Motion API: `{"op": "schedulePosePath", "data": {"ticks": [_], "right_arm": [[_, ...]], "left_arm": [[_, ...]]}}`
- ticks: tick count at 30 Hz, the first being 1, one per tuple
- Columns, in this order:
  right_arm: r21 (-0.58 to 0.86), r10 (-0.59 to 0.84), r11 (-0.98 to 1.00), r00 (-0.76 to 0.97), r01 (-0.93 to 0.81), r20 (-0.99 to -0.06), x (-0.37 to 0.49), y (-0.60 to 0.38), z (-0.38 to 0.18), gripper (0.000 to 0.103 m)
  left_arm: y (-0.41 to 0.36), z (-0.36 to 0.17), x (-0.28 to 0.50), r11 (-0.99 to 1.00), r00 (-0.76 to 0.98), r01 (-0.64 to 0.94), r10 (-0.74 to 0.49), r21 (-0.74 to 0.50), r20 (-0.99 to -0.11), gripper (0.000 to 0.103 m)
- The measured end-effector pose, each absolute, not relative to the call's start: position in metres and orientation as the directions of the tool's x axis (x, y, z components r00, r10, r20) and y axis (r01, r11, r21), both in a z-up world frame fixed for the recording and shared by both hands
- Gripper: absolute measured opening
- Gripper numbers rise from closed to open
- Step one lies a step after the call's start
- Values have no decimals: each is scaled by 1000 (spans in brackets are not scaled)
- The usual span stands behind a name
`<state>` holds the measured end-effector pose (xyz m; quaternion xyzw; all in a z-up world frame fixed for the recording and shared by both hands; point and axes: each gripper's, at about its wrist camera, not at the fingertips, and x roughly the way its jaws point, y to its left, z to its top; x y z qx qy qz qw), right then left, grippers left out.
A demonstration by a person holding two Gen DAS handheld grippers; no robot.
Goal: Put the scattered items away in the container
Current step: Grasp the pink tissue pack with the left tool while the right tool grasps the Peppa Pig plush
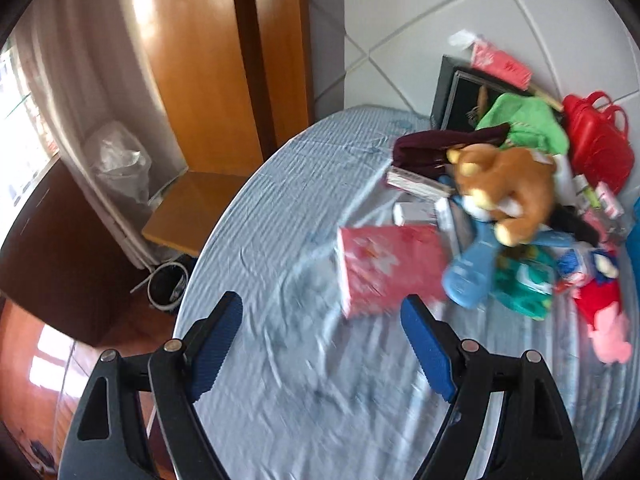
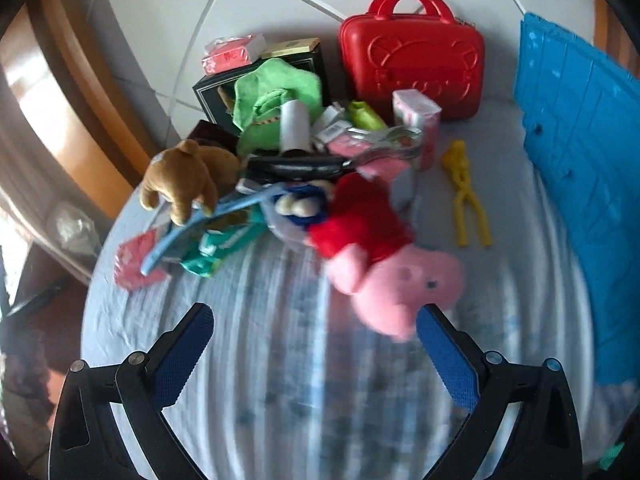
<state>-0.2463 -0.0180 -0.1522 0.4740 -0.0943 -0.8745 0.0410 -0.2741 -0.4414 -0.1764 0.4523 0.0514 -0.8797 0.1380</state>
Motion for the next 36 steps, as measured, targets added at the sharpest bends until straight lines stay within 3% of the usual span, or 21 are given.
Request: {"op": "schedulePosePath", "data": {"ticks": [4, 10, 15, 19, 28, 31, 36], "right_arm": [[185, -140, -982, -522, -36, -841, -256, -51, -172, 103], [172, -107, -982, -531, -75, -841, -267, -81, -200, 103], [205, -192, -978, -494, 29, -848, -288, -140, -233, 103], [271, -292, -956, -424, 109, -857, -312, -196, -269, 103], [211, -267, -961, -390, 180, -881, -327, -253, -298, 103], [230, -275, -960, -399, 158, -875, -320, -243, -295, 103], [234, -263, -965, -412, 120, -872, -301, -213, -278, 103]], "left_arm": [[-469, -203, -321, -961, -545, 272, -200, 54, -814, 81], [-502, -247, -381, -973, -555, 230, -121, -12, -823, 81], [-523, -274, -415, -971, -563, 233, -85, -59, -822, 81], [-525, -298, -432, -975, -518, 173, 29, -137, -855, 81], [-484, -288, -344, -990, -513, -34, 137, -139, -848, 81], [-475, -279, -314, -995, -523, -37, 97, -91, -847, 81], [-463, -243, -283, -986, -557, 19, 125, -163, -821, 81]]}}
